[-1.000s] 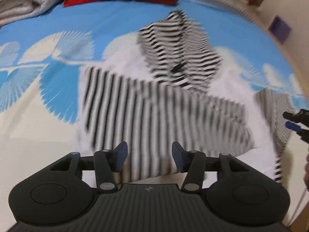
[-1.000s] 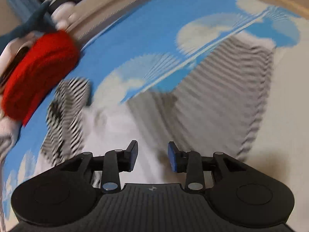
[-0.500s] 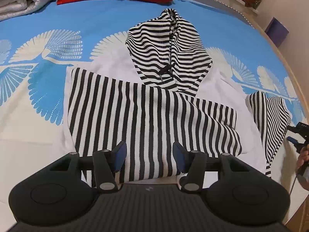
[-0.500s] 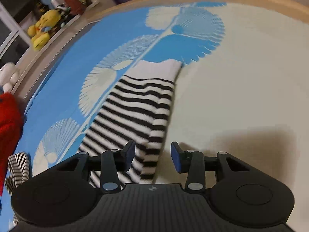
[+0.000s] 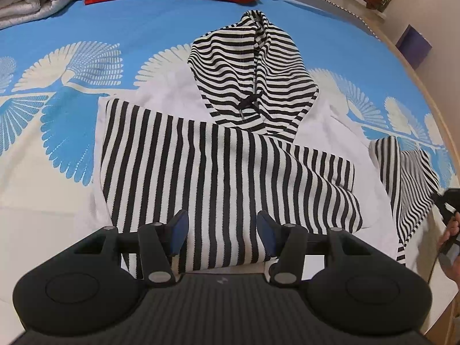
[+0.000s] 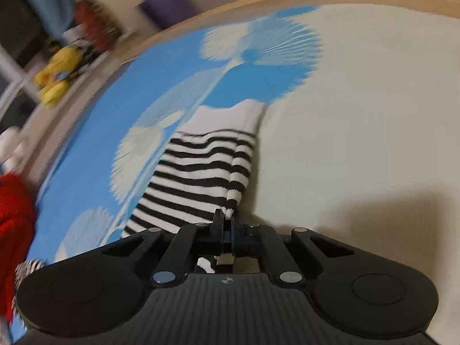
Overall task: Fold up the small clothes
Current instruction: 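Grasp the other striped sleeve cuff with the right gripper, then fold the held sleeve across the vest front and open the right gripper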
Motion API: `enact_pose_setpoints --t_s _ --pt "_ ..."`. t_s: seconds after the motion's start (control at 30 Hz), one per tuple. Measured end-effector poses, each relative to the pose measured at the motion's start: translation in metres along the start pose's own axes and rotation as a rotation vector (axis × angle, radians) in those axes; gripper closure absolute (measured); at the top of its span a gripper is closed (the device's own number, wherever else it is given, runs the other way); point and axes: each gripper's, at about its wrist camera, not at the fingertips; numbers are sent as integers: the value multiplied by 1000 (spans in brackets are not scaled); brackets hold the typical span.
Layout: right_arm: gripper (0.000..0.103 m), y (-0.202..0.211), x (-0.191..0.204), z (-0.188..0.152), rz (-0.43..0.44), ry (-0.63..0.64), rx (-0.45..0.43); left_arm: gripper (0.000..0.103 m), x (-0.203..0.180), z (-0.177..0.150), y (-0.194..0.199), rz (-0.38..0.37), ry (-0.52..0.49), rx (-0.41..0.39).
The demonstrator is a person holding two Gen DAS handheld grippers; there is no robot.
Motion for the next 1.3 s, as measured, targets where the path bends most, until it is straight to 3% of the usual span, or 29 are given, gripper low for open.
enact_pose_setpoints --t_s 0.07,0.13,0.23,0.3,0.6,0.77,0.83,0.93,1.0,1.07,1.1,1.17,1.2,1.23,1.27,1.3 --pt "99 16 1 -4 -116 -46 -45 45 1 1 0 1 5 0" --pt "99 19 -4 -7 -160 -74 -50 45 3 2 1 0 11 -3" --pt "90 7 -23 -1 -71 -189 36 45 4 2 1 -1 17 -4" --pt "88 2 -29 3 -37 -222 19 45 4 2 2 -1 14 -4" --pt "83 -3 -29 13 -85 -224 -53 45 28 3 11 18 69 -22" --pt "97 5 -16 8 -139 -168 -115 45 48 4 21 14 110 -36" --pt "98 17 3 4 -159 -97 -179 45 56 3 27 10 122 -43" --pt "99 50 68 -14 -142 178 -334 45 71 2 36 8 150 -58" --pt "99 80 126 -52 -50 436 -448 45 83 1 44 -2 182 -68" --pt "99 107 175 -108 117 697 -491 45 95 3 52 -21 218 -80" --pt "98 119 192 -136 215 800 -475 45 101 4 56 -30 242 -87" --pt "93 138 216 -195 435 969 -348 45 112 8 62 -43 274 -100" --pt "75 142 226 -222 514 1040 -219 45 115 9 64 -50 284 -102" --pt "65 141 237 -248 559 1111 -26 45 119 11 66 -58 296 -104" --pt "55 137 244 -270 547 1141 153 45 123 11 66 -63 308 -104" --pt "57 132 247 -287 505 1149 300 45 126 11 67 -67 320 -101"
Point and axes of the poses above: each gripper's, at about its wrist camera, not at the fingertips, and y roughly against the way its jaws point, x to its left, z to its top, and after that the axes turned 12 degrees about x, right-handed
